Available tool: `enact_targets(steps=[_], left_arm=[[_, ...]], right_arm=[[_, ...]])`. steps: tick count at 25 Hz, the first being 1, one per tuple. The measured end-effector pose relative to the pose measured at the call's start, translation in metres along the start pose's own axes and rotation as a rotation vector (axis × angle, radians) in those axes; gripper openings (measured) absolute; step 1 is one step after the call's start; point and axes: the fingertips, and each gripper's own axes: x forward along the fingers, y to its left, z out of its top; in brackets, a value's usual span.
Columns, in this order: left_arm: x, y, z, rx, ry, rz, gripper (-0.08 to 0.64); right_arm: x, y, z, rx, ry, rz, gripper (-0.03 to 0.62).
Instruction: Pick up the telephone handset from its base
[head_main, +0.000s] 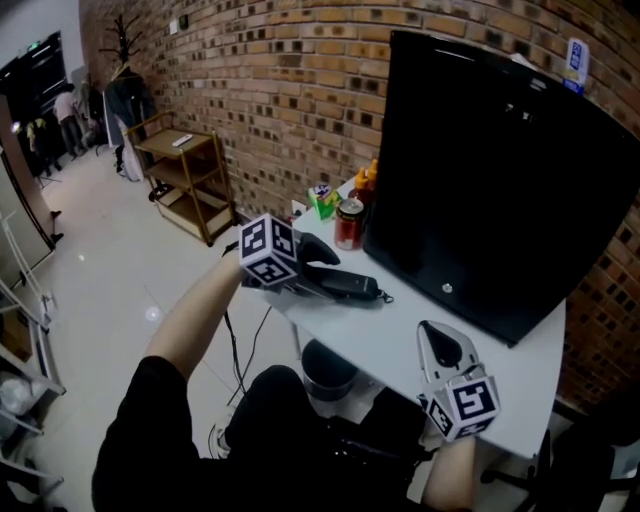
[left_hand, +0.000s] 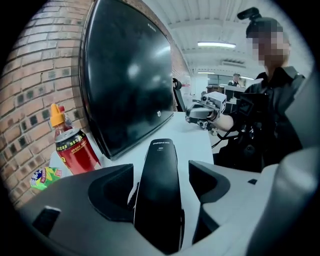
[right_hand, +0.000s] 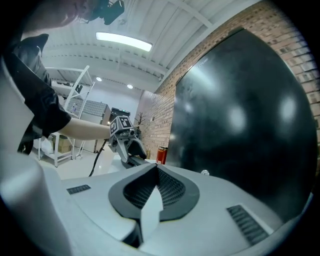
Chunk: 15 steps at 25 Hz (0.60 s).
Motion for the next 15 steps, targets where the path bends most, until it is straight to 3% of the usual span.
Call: enact_targets(steps=[9, 12, 15], left_arm=[[0.009, -0.002, -0.013, 0.003, 0.032, -0.044, 0.348], [0.010, 0.002, -0.010, 0.011, 0.015, -0.034, 0.276], [0.007, 0.005, -0.009, 0.009, -0.013, -0.029, 0.261]], right_arm=[[0.003, 0.005, 0.001, 0.019, -0.016, 0.069, 0.011], [0.003, 0.003, 0.001, 0.030, -0.018, 0.064, 0.011], [0.005, 0.003, 0.000, 0.033, -0.017, 0.065, 0.011]])
